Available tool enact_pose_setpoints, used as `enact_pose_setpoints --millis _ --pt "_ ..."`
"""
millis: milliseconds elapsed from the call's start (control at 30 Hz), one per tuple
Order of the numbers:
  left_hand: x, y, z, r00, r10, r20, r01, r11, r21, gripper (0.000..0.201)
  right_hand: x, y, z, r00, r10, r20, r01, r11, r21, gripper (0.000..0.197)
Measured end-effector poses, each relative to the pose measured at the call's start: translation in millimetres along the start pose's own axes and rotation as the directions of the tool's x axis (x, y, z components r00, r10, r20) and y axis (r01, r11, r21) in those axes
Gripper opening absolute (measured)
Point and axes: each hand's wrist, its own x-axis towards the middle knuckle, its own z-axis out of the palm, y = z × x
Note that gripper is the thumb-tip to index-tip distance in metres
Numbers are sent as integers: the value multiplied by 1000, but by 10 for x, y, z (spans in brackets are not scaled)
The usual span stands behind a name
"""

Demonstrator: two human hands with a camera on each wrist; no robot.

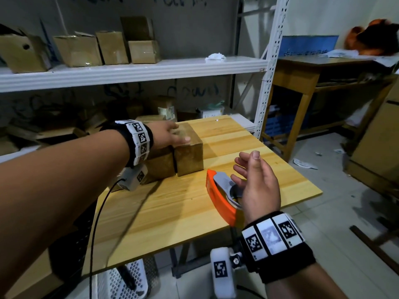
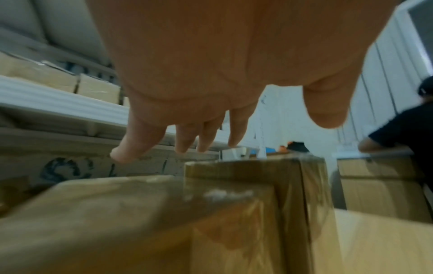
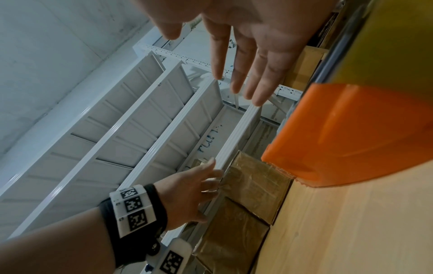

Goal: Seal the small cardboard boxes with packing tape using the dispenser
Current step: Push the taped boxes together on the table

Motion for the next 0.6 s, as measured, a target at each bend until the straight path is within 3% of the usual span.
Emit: enact_pose_setpoints --millis 167,300,400,600 --pt "-140 -204 -134 996 -28 -81 20 995 -94 83 12 -33 -19 1000 1 23 0 1000 -18 39" --pt "-214 -463 -159 980 -150 -130 132 981 -139 80 15 -54 -83 986 -23 164 56 979 -198 13" --pt "-201 -669 -210 949 -243 -200 197 954 -226 74 -16 -63 -90 973 7 233 59 960 -274 5" --pt "-269 -988 -256 909 -357 -215 261 890 -373 50 -10 -274 53 974 56 221 -22 988 -151 8"
